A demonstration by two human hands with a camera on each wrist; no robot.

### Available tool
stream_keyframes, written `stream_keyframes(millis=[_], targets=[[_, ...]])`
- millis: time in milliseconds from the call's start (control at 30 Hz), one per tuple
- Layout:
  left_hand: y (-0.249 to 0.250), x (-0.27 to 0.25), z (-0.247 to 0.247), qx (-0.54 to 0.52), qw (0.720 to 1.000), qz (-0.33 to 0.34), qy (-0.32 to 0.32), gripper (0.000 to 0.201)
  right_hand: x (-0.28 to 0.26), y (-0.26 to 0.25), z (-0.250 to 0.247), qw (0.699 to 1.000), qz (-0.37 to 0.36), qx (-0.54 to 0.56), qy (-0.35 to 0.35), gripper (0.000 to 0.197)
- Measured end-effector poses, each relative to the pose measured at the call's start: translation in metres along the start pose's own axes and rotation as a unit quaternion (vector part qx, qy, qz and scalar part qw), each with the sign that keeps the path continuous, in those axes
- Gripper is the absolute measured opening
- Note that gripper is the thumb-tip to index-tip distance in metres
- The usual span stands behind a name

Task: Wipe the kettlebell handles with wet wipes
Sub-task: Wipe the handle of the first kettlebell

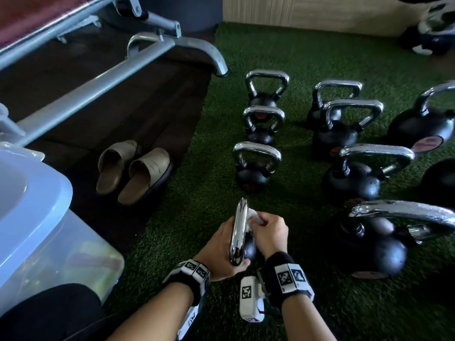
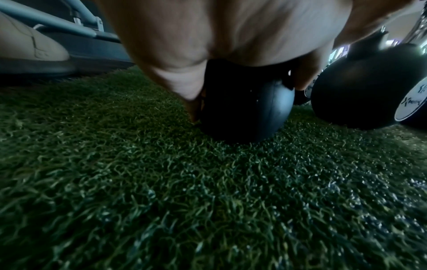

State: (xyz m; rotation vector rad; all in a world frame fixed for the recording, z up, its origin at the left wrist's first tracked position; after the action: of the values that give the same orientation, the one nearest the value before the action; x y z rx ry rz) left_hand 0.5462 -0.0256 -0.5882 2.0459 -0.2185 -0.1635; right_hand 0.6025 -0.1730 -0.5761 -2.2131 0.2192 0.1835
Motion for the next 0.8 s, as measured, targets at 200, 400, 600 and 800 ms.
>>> stream_keyframes(millis=[200,400,600,800], targets=[[0.002,0.001,-0.001,0.04,0.999,0.02,-0.024,0.102,0.007,-0.008,-0.006,0.999,-0.017,0.031,0.038,0.011],[0.004,0.002,0.001,0.068,0.996,0.046,-0.024,0.106,0.01,-0.01,-0.006,0.999,-0.023,0.043,0.006,0.011],[-0.011,0.005,-0.003,0.04,0.998,-0.029,-0.032,0.109,-0.001,-0.03,-0.019,0.991,-0.117,0.047,0.048,0.016],[-0.01,0.01,-0.002,0.072,0.995,-0.038,-0.049,0.104,0.003,-0.039,-0.026,0.983,-0.168,-0.001,0.078,0.018]])
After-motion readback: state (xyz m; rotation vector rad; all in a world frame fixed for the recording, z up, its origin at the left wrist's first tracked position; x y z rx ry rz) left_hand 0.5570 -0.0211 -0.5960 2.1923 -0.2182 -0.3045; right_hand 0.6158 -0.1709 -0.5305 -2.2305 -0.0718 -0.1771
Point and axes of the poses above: each hand's wrist, its own x-axis towards the middle knuckle, its own z-axis out of the palm, y = z × x, the point moved 6 cm from there along x, towards the middle knuckle, and after that the axes turned 11 degrees about -x, right-handed, at the moved point
